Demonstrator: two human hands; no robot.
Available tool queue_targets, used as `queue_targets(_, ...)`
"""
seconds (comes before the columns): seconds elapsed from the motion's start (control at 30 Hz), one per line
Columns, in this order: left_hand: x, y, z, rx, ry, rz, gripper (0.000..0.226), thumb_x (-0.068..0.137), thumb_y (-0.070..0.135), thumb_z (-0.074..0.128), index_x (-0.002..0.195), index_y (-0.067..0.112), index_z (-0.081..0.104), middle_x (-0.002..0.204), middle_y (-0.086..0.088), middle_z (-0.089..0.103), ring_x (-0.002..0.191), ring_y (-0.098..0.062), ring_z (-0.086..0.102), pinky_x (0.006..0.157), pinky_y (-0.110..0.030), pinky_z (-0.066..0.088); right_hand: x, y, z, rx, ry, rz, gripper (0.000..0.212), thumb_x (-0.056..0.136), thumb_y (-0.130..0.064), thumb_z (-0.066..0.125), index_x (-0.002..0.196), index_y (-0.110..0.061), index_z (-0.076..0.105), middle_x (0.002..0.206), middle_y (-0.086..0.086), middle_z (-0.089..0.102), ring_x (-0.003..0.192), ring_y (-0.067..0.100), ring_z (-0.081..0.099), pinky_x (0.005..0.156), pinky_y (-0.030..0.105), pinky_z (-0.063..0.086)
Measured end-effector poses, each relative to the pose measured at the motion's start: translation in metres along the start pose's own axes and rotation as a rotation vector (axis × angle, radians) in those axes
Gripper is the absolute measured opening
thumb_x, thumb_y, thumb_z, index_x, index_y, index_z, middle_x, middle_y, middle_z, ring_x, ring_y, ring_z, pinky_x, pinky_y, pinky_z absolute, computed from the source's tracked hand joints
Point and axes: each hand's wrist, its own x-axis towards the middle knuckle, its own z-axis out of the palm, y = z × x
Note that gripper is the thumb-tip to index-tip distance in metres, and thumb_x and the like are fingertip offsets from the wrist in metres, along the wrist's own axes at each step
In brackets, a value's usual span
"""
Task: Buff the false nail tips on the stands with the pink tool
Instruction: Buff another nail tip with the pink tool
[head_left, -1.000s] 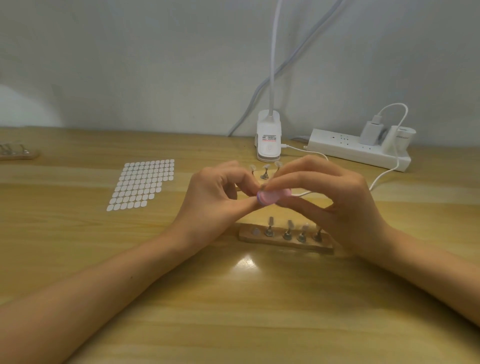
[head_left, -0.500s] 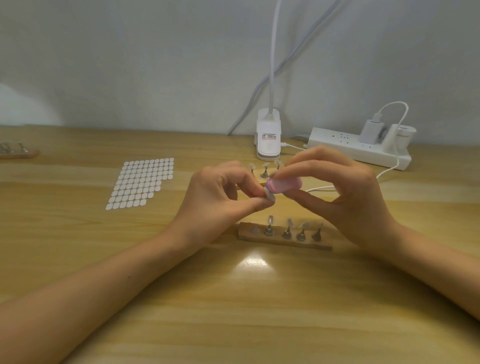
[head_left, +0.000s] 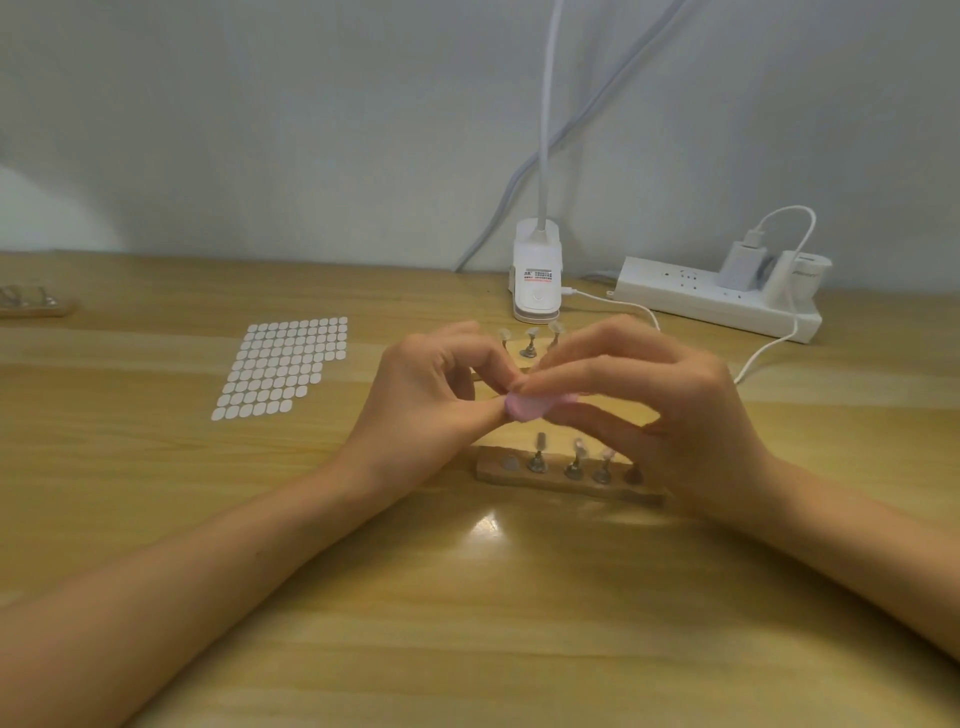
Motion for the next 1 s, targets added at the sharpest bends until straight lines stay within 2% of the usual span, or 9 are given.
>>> queue_targets(0.1,0.0003,-0.0008,0.0002,-0.007,0.001,0.004,0.014,0.073,0.017,0.087,0.070,0.020,0.074,0.067,0.022,0.060,0.049,-0.002,0.043,0.054,-0.011,0.032,0.0018,0.0054,-0.0060,0.015,0.052,0.094,0.021,0.087,-0.016,0.071,0.106,-0.008,0.075,0.098,0.008,0.070,0.091,0.019,0.068,0.078,0.036,0.055)
queue_targets(0.23,-0.0014,0.0005,0.0016,-0.009,-0.023,0.052,0.011,0.071,0.029,0.082,0.071,0.022,0.073,0.067,0.025,0.060,0.050,-0.001,0.044,0.053,-0.010,0.032,-0.0007,0.0067,-0.0067,0.026,0.048,0.098,0.021,0.087,-0.016,0.070,0.107,-0.009,0.073,0.100,0.006,0.070,0.094,0.018,0.068,0.081,0.034,0.056)
queue_targets(0.33,-0.0003,-0.0013,0.0009,-0.022,-0.013,0.043,0.011,0.072,0.024,0.084,0.072,0.021,0.074,0.069,0.023,0.061,0.050,-0.001,0.044,0.053,-0.011,0.033,-0.0005,0.0057,-0.0071,0.074,0.082,0.140,0.021,0.087,-0.016,0.070,0.107,-0.010,0.072,0.100,0.007,0.071,0.093,0.019,0.068,0.080,0.040,0.056)
queue_targets(0.5,-0.0004,-0.0014,0.0007,0.015,-0.011,0.048,0.013,0.072,0.026,0.083,0.072,0.018,0.073,0.067,0.025,0.059,0.050,-0.002,0.043,0.052,-0.011,0.032,0.0012,0.0021,-0.0040,0.050,0.012,0.059,0.022,0.088,-0.017,0.070,0.109,-0.009,0.073,0.101,0.006,0.070,0.096,0.015,0.067,0.082,0.031,0.056)
queue_targets(0.6,0.0000,-0.0017,0.0004,0.015,-0.012,0.032,0.014,0.073,0.014,0.087,0.072,0.019,0.074,0.068,0.024,0.060,0.050,-0.001,0.044,0.053,-0.011,0.033,0.0023,0.0038,-0.0066,0.049,0.028,0.086,0.022,0.088,-0.015,0.070,0.108,-0.008,0.074,0.100,0.006,0.070,0.094,0.017,0.068,0.079,0.034,0.056)
queue_targets(0.7,-0.0003,-0.0010,0.0001,0.018,-0.024,0.033,0.014,0.074,0.016,0.086,0.071,0.022,0.073,0.067,0.024,0.060,0.050,-0.002,0.041,0.052,-0.012,0.032,-0.0001,-0.0001,-0.0015,0.056,-0.017,0.012,0.021,0.088,-0.012,0.071,0.107,-0.007,0.075,0.101,0.008,0.070,0.097,0.019,0.068,0.082,0.033,0.056)
queue_targets(0.83,0.0002,0.0000,-0.0002,-0.016,-0.016,-0.003,0.012,0.073,0.013,0.086,0.073,0.018,0.075,0.067,0.022,0.060,0.050,-0.002,0.042,0.053,-0.012,0.033,0.0020,0.0036,-0.0073,0.065,0.037,0.084,0.023,0.087,-0.013,0.070,0.108,-0.006,0.074,0.101,0.008,0.071,0.095,0.019,0.069,0.080,0.036,0.057)
queue_targets(1.0,0.0010,-0.0004,-0.0008,-0.018,-0.040,-0.011,0.021,0.074,0.009,0.086,0.070,0.024,0.072,0.065,0.023,0.060,0.050,-0.002,0.041,0.052,-0.012,0.032,0.0002,0.0007,-0.0032,0.044,-0.012,0.001,0.019,0.088,-0.011,0.072,0.107,-0.008,0.075,0.101,0.008,0.070,0.095,0.020,0.068,0.083,0.034,0.056)
